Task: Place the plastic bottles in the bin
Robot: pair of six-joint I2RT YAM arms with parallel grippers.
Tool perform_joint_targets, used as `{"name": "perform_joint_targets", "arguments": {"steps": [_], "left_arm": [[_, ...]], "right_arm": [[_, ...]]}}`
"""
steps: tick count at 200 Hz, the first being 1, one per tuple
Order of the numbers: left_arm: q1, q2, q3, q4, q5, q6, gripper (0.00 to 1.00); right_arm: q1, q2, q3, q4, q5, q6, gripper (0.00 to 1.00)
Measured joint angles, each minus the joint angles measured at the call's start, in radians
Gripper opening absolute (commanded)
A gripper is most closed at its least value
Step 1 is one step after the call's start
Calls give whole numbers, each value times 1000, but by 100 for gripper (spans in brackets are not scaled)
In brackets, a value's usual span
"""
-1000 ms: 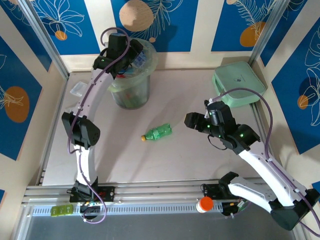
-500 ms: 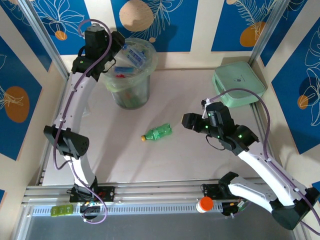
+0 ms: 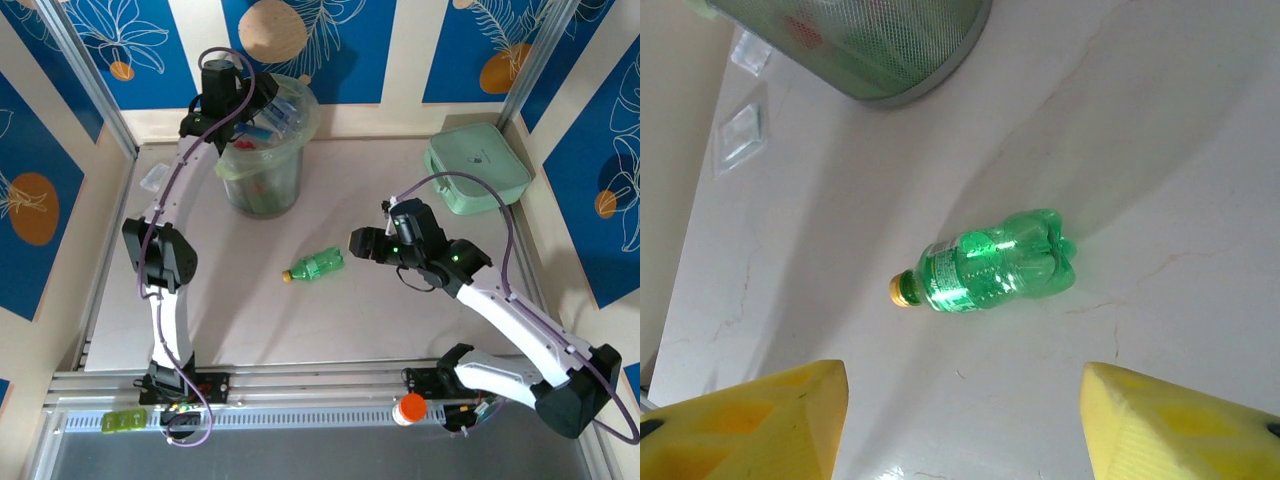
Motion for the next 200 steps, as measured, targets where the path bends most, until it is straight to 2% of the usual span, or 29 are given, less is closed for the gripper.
{"name": "perform_joint_targets", "arguments": {"steps": [44, 67, 109, 135, 157, 176, 200], "left_arm": [[0, -56, -65, 22, 10, 5, 49], [0, -96, -84, 0, -8, 13, 54], [0, -272, -171, -18, -58, 33, 55], [-26, -503, -391, -14, -128, 23, 55], [-108, -716, -612, -49, -251, 5, 55], [-171, -875, -801, -106, -324, -34, 55], [-195, -998, -999, -166, -378, -66, 56]], "right_arm": [[0, 36, 17, -2, 6, 0, 63], [1, 64, 60, -8, 24, 11, 63], [-1, 138, 131, -27, 63, 127, 63], [-15, 205, 139, -38, 55, 266, 63], [-28, 277, 139, -31, 26, 396, 67], [-30, 344, 145, -32, 8, 499, 75], [-30, 434, 189, -42, -3, 589, 87]]}}
